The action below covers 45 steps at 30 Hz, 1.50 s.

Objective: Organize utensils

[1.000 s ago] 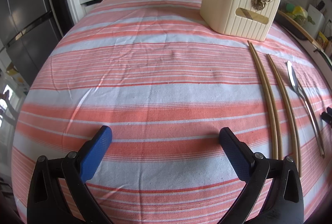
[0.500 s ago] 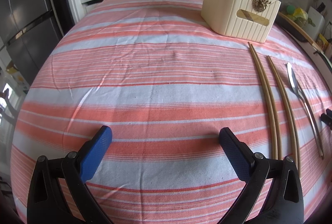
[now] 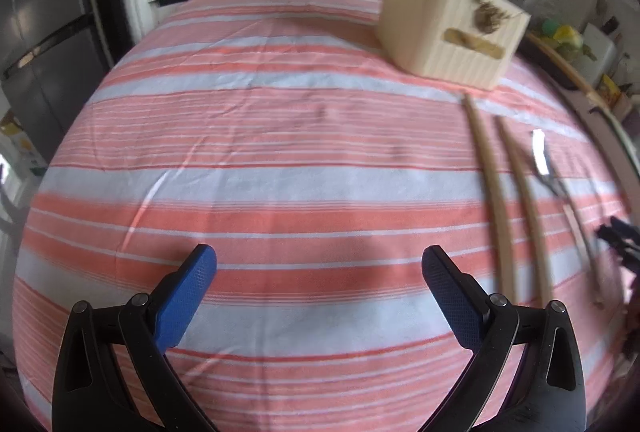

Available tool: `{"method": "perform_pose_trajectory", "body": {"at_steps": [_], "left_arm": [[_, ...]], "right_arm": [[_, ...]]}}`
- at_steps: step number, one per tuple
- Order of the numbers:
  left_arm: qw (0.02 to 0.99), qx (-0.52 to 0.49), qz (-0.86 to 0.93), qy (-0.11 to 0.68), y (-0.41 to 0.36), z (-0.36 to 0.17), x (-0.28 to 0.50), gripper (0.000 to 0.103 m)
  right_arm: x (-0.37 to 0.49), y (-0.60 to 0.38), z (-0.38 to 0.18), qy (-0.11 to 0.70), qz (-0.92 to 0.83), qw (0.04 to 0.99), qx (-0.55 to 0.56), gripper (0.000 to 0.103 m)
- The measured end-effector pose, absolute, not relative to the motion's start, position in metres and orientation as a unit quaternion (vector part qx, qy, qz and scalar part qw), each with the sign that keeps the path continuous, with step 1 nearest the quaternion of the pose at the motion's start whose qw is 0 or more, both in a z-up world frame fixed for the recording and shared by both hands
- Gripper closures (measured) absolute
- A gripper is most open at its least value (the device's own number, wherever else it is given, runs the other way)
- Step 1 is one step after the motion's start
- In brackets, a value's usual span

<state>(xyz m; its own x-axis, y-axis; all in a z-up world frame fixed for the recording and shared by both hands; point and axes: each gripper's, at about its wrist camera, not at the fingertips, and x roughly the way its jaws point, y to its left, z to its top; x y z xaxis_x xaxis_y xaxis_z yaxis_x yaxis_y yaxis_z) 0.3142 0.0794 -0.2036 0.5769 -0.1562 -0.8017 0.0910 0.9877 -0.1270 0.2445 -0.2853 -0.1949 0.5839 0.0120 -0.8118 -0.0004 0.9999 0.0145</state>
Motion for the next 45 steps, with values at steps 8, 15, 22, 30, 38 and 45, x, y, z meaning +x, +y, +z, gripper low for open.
{"method": "perform_pose_trajectory", "body": {"at_steps": [8,15,22,30,38,45], "left_arm": [[0.882,0.151,-0.101,0.436,-0.016,-0.19,0.318,0.001],[0.867,0.159,-0.1,0.462,-0.018,-0.208,0.336,0.001],[0.857,0.099,-0.106,0.494,-0.008,-0.213,0.354,0.003],[0.857,0.079,-0.14,0.489,-0.026,-0.204,0.347,0.098],[0.875,-0.017,-0.053,0.481,0.012,-0.203,0.3,0.097],[0.879,-0.017,-0.07,0.472,0.024,-0.204,0.28,0.048]], "right_arm": [[0.244,-0.286,-0.195,0.456,0.004,0.89,0.007,0.033],[0.244,-0.286,-0.195,0.456,0.004,0.89,0.007,0.033],[0.244,-0.285,-0.195,0.456,0.004,0.89,0.007,0.032],[0.244,-0.285,-0.195,0.456,0.003,0.89,0.007,0.032],[0.244,-0.285,-0.195,0.456,0.003,0.89,0.006,0.032],[0.244,-0.285,-0.195,0.456,0.003,0.89,0.005,0.032]]}}
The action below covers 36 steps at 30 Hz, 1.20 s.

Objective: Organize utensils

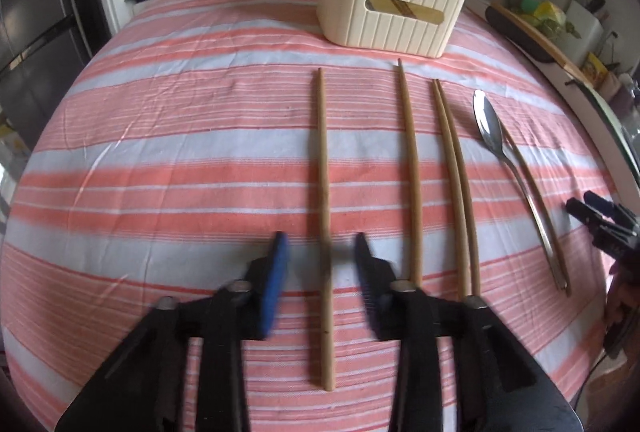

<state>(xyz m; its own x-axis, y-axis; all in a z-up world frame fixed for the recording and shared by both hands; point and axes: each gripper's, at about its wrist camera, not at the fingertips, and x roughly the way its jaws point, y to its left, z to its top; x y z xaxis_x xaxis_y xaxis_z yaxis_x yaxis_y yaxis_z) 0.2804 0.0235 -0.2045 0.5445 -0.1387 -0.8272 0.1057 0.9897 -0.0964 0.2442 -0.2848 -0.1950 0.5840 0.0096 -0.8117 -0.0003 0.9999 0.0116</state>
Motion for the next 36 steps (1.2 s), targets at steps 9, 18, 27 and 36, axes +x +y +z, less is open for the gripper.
{"method": "perform_pose_trajectory", "body": {"at_steps": [9,18,27,36], "left_arm": [[0.894,0.036,-0.066,0.443,0.027,-0.212,0.286,0.028],[0.897,0.024,-0.064,0.437,0.032,-0.215,0.286,0.023],[0.896,0.022,-0.047,0.44,0.033,-0.216,0.287,0.012],[0.89,0.019,-0.042,0.453,0.034,-0.219,0.289,0.003]], "right_arm": [[0.242,-0.267,-0.174,0.455,0.055,0.888,0.048,0.032],[0.287,-0.208,-0.185,0.504,0.112,0.856,0.016,0.073],[0.275,-0.228,-0.183,0.507,0.013,0.86,-0.052,0.097],[0.241,-0.237,-0.184,0.469,-0.021,0.881,-0.065,0.087]]}}
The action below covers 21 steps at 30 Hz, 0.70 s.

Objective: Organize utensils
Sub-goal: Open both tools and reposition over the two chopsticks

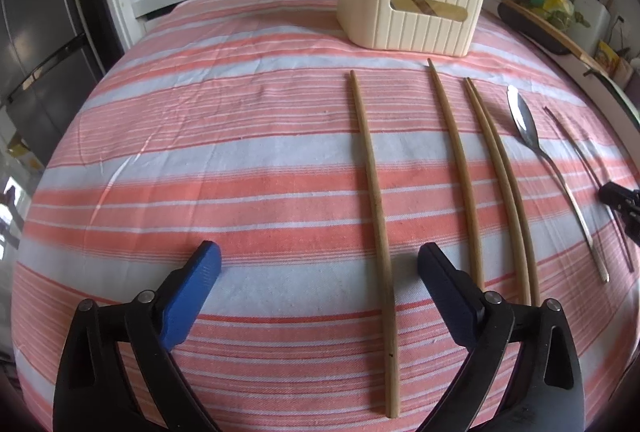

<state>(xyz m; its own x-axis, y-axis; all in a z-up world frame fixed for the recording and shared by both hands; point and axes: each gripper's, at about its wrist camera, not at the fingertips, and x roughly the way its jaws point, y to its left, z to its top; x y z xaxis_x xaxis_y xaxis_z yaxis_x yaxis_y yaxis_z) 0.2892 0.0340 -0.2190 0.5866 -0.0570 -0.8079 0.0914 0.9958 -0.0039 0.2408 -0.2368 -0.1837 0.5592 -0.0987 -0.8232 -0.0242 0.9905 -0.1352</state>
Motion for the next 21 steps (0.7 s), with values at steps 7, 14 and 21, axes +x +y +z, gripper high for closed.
{"method": "perform_pose_trajectory", "body": {"at_steps": [7,14,21], "left_arm": [[0.889,0.021,-0.043,0.455,0.033,-0.22,0.29,0.001],[0.889,0.022,-0.043,0.455,0.033,-0.22,0.29,0.0],[0.889,0.022,-0.043,0.455,0.033,-0.22,0.29,0.0]], "right_arm": [[0.241,-0.244,-0.186,0.465,-0.022,0.884,-0.025,0.069],[0.241,-0.244,-0.189,0.467,0.001,0.884,-0.012,0.05],[0.238,-0.248,-0.191,0.456,0.005,0.89,0.007,0.049]]}}
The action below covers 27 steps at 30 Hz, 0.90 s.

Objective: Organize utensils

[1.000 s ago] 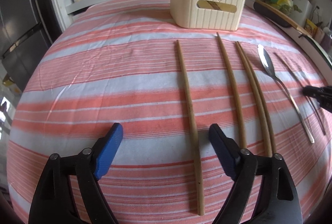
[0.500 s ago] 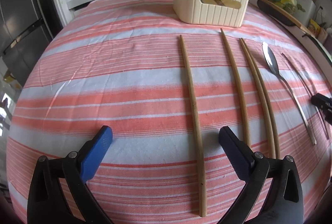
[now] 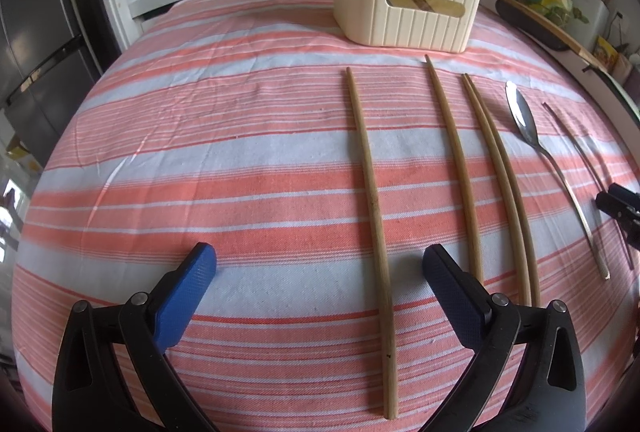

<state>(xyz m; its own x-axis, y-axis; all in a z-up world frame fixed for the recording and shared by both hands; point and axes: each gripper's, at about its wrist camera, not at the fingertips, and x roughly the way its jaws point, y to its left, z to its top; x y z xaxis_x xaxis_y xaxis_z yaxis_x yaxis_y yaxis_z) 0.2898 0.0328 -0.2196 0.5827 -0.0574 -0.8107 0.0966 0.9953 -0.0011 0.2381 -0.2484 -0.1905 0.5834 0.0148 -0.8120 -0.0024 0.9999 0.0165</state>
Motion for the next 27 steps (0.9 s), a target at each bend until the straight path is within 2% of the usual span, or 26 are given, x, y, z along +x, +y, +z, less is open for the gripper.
{"method": "perform_pose_trajectory", "body": {"at_steps": [18,22,27], "left_arm": [[0.886,0.023,-0.053,0.459,0.033,-0.219,0.291,0.0],[0.858,0.038,-0.111,0.5,0.039,-0.214,0.294,0.001],[0.842,-0.034,-0.165,0.513,0.07,-0.19,0.3,0.001]], "right_arm": [[0.239,-0.247,-0.191,0.458,0.004,0.889,0.003,0.048],[0.246,-0.248,-0.186,0.504,0.03,0.863,-0.011,0.048],[0.246,-0.264,-0.175,0.556,0.071,0.828,0.003,0.048]]}}
